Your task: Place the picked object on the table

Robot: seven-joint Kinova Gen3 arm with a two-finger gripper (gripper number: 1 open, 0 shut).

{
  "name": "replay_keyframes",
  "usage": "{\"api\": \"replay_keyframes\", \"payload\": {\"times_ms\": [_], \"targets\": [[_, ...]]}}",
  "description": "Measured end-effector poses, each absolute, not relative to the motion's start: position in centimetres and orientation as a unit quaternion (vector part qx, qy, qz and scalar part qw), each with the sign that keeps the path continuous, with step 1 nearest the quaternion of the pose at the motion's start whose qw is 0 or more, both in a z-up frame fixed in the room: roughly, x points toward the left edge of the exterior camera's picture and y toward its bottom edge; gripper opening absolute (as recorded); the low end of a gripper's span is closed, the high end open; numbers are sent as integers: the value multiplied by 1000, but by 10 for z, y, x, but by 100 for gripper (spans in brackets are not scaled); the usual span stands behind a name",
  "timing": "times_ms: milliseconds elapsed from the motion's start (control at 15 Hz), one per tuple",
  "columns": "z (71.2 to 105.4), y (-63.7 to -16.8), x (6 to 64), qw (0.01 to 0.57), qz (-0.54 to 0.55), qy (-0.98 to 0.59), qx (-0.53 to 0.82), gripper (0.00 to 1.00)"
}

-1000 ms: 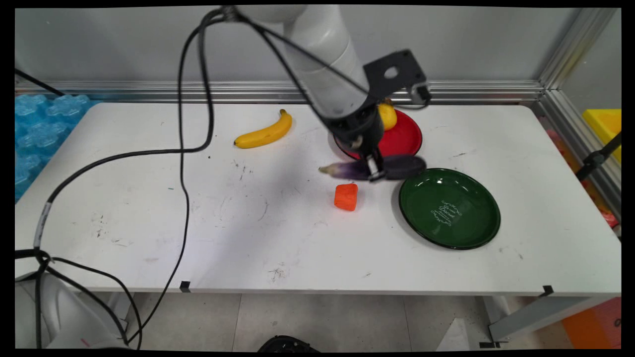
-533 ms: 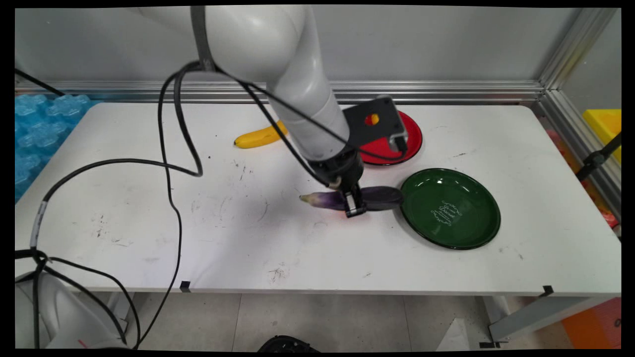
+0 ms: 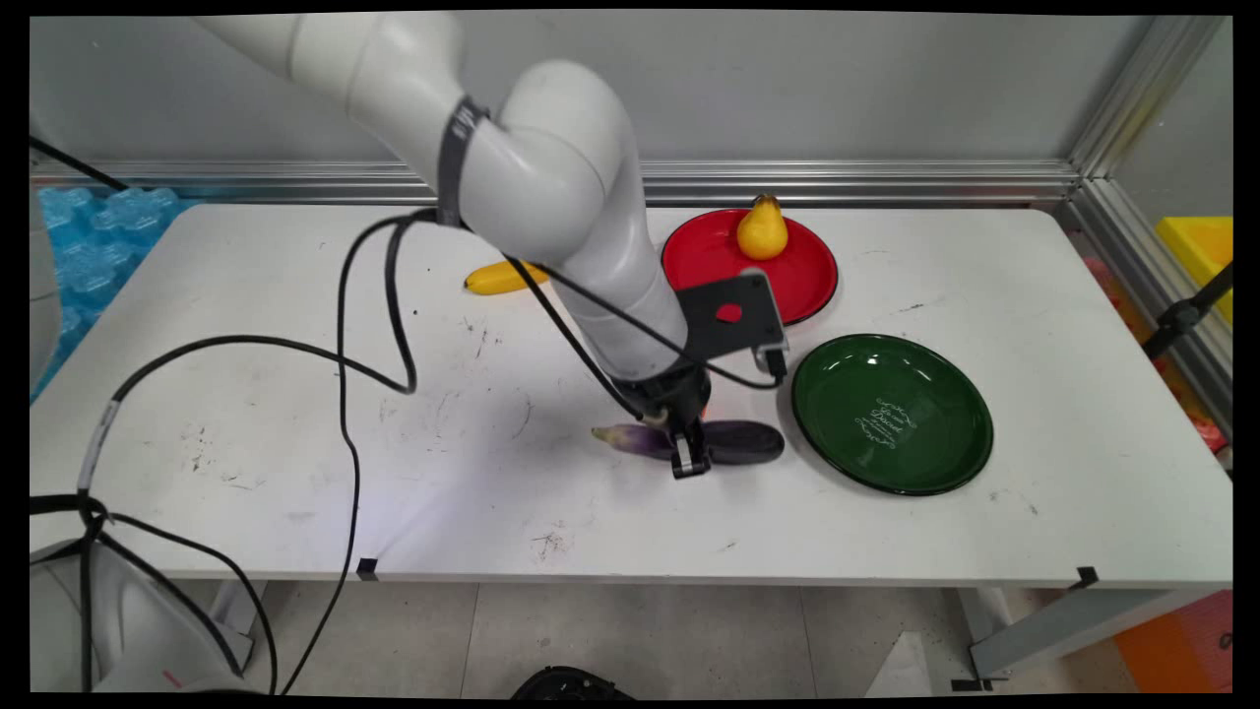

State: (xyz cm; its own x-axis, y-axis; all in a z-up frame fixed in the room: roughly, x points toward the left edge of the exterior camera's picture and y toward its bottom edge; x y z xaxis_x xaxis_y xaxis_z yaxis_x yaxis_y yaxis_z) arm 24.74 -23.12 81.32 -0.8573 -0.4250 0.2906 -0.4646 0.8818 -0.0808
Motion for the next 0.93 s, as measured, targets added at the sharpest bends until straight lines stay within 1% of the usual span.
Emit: {"api": "replay_keyframes", "payload": {"times_ms": [200,467,533,733,933], "targets": [[792,-233,244,131,65,-964,224,0],[773,-235,241,132,58,-965,217,0],[771,-236,240,133,57,-966,216,100],[766,-237,241,139,55,-967,208,100],[770,-240,245,145,56,-967,200,100]]}}
